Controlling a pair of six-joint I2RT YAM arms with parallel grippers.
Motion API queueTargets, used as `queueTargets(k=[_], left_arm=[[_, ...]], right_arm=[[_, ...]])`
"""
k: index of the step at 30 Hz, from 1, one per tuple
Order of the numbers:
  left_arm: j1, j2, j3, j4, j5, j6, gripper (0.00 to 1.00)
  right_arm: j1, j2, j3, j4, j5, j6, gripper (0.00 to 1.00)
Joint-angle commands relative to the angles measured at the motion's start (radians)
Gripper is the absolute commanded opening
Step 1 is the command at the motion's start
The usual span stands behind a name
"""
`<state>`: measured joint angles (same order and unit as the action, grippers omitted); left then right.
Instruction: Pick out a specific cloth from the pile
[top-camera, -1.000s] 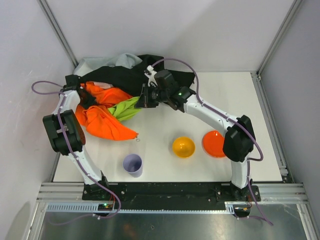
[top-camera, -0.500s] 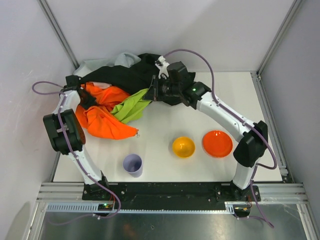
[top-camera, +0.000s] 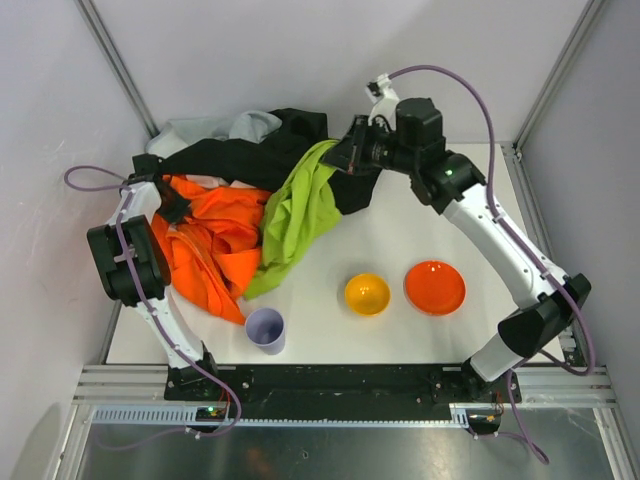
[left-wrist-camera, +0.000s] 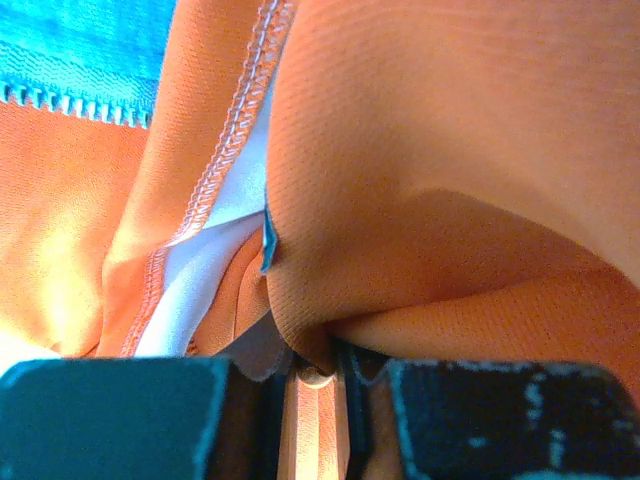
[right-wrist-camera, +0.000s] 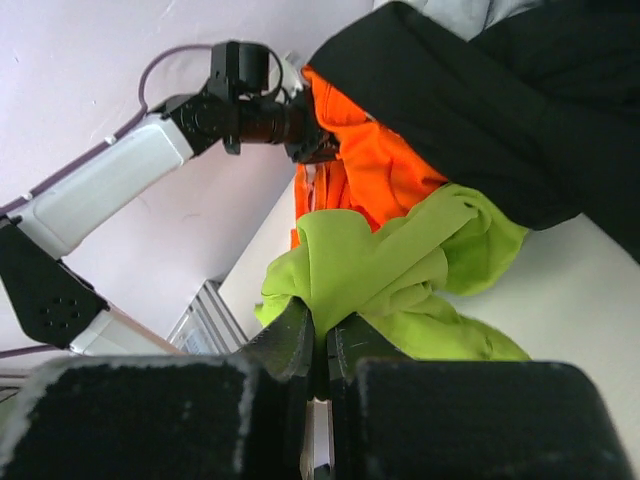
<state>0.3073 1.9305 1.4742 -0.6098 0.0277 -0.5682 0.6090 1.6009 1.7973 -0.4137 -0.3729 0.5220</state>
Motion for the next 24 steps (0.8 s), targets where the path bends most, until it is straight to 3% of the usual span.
queueTargets(k=[1, 24], left_arm=[[0.024, 0.005, 0.000, 0.044, -0.079, 0.017, 0.04], [0.023, -0.050, -0.029, 0.044, -0.007, 0.018, 0.09]], right_arm=[[-0.051, -0.095, 0.042, 0.115, 0.009, -0.023, 0.00], [-0.133, -0.061, 0.151, 0.123, -0.058, 0.013, 0.00]])
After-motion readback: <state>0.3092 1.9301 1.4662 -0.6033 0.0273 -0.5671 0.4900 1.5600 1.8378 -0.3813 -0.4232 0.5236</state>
